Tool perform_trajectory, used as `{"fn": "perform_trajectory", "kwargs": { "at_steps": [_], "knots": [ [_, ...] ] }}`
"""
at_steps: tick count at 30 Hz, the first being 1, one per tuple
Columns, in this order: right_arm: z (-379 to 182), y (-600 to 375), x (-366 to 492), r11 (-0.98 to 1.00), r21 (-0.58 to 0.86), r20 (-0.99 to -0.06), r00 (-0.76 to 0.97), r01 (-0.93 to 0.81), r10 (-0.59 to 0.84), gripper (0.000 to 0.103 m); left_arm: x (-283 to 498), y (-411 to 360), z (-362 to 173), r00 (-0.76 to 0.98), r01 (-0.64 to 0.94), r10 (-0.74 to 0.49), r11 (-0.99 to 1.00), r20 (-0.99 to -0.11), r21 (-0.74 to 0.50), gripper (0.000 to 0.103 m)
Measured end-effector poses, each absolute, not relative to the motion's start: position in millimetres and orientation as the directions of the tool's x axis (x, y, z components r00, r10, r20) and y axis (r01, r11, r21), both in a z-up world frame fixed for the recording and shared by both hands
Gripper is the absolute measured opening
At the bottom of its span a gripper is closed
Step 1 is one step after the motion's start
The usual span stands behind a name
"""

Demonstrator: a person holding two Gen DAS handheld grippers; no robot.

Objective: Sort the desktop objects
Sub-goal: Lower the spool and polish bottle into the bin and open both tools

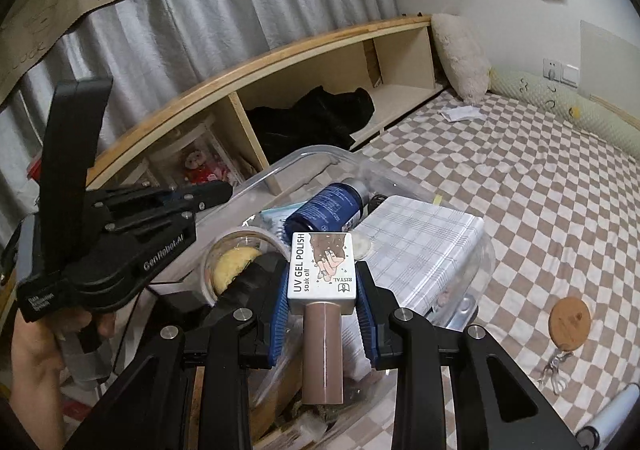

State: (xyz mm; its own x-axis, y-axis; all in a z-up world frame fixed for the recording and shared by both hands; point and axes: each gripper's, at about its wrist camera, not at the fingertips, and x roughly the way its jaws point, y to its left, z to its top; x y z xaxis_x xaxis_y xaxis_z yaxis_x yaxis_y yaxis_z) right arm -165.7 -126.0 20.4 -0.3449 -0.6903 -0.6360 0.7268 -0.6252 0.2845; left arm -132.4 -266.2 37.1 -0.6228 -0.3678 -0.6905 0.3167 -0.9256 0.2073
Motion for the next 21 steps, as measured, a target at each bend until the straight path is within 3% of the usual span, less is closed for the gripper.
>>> {"fn": "perform_trajectory", "kwargs": {
  "at_steps": [5, 7, 8, 9, 10, 11, 15, 16, 17, 19, 21],
  "knots": [
    [13, -143, -169, -0.599, 0.290, -0.639, -0.315, 0.746, -0.702, 0.032, -126, -269, 29, -0.610, 0.314, -0.365, -0.926, -0.703, 0.209, 0.001],
    [11, -153, -169, -0.589, 0.290, -0.640, -0.305, 0.755, -0.706, 0.032, -117, -270, 29, -0.614, 0.317, -0.359, -0.928, -0.703, 0.198, 0.009],
    [10, -157, -168, -0.585, 0.286, -0.642, -0.302, 0.759, -0.705, 0.032, -111, -270, 31, -0.617, 0.321, -0.360, -0.927, -0.700, 0.195, 0.028],
    [9, -162, -167, -0.582, 0.282, -0.644, -0.299, 0.763, -0.704, 0.032, -106, -270, 32, -0.620, 0.325, -0.362, -0.926, -0.696, 0.191, 0.056],
    [8, -166, -166, -0.581, 0.281, -0.646, -0.297, 0.764, -0.703, 0.032, -101, -270, 33, -0.625, 0.332, -0.367, -0.924, -0.689, 0.191, 0.067],
    [7, -169, -166, -0.582, 0.281, -0.648, -0.296, 0.763, -0.702, 0.032, -96, -270, 35, -0.631, 0.339, -0.377, -0.920, -0.678, 0.196, 0.075],
    [3, -174, -169, -0.612, 0.259, -0.655, -0.330, 0.748, -0.680, 0.032, -82, -269, 44, -0.638, 0.363, -0.393, -0.912, -0.662, 0.192, 0.078],
    [4, -172, -170, -0.626, 0.252, -0.650, -0.350, 0.738, -0.675, 0.036, -80, -270, 45, -0.637, 0.372, -0.397, -0.909, -0.661, 0.187, 0.081],
    [6, -169, -171, -0.643, 0.245, -0.642, -0.376, 0.725, -0.668, 0.054, -78, -269, 47, -0.639, 0.378, -0.401, -0.907, -0.657, 0.186, 0.086],
    [11, -162, -173, -0.673, 0.234, -0.625, -0.421, 0.702, -0.657, 0.076, -74, -267, 51, -0.648, 0.385, -0.414, -0.902, -0.639, 0.194, 0.088],
    [16, -158, -175, -0.681, 0.226, -0.621, -0.436, 0.696, -0.652, 0.076, -71, -264, 54, -0.657, 0.384, -0.419, -0.901, -0.627, 0.199, 0.088]
  ]
}}
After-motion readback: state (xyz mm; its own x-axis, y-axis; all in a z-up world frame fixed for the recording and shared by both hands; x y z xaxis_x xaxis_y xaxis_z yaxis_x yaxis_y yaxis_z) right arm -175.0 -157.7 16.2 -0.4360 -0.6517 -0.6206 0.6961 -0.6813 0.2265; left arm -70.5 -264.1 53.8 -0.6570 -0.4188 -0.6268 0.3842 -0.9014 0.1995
